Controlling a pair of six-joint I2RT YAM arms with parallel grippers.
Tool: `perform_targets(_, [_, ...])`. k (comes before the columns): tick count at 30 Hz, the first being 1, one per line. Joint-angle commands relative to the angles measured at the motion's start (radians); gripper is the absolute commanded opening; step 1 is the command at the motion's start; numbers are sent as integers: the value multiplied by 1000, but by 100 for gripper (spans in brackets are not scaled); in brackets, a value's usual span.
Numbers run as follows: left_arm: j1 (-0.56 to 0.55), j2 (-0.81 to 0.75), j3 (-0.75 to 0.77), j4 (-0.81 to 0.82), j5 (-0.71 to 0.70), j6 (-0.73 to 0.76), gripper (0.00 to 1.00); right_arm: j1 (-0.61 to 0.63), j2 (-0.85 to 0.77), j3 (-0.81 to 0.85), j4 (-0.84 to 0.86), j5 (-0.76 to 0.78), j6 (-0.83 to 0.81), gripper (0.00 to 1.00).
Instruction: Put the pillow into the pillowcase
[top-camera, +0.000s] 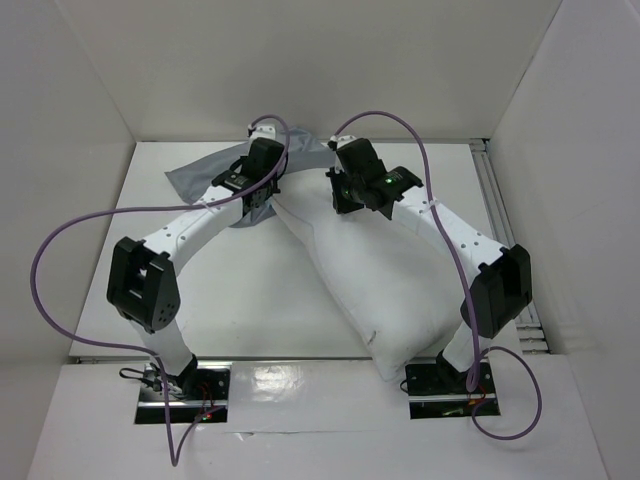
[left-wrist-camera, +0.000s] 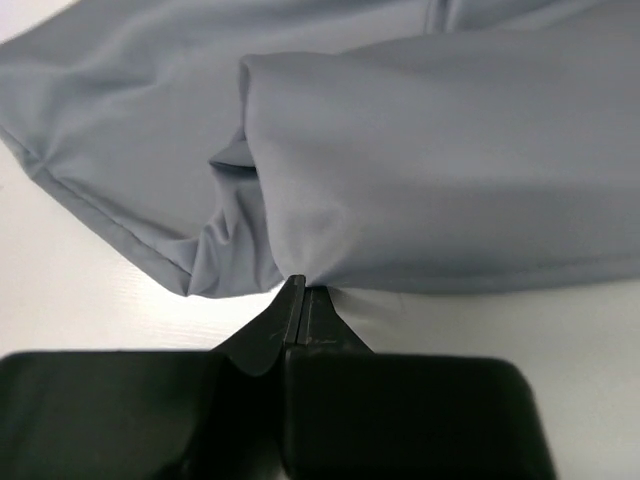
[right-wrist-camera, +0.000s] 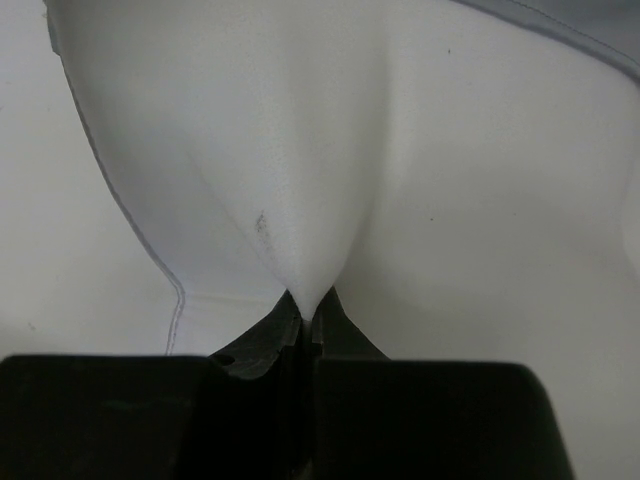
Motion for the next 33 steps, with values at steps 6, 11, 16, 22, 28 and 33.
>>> perform_targets(6, [-38,-229,-51,43,399,26,0,5,-43,49,70,49,19,0])
perform_targets(11, [-75,-333,-30,43,731,-40,0,-24,-1,235,70,92,30,0])
perform_targets(16, [-106,-430,-153,101,935,-167,0,-24,-3,168,129,69,65,0])
perform_targets(22, [-115,-459,-350,124,877,-223,0,-24,-63,-104,272,46,192,0])
perform_targets(28, [-51,-340,-158,92,893,-201,0,-35,-81,-37,309,97,220,0])
perform_targets(33, [-61,-226,168,-6,970,-189,0,-21,-90,96,279,118,178,0])
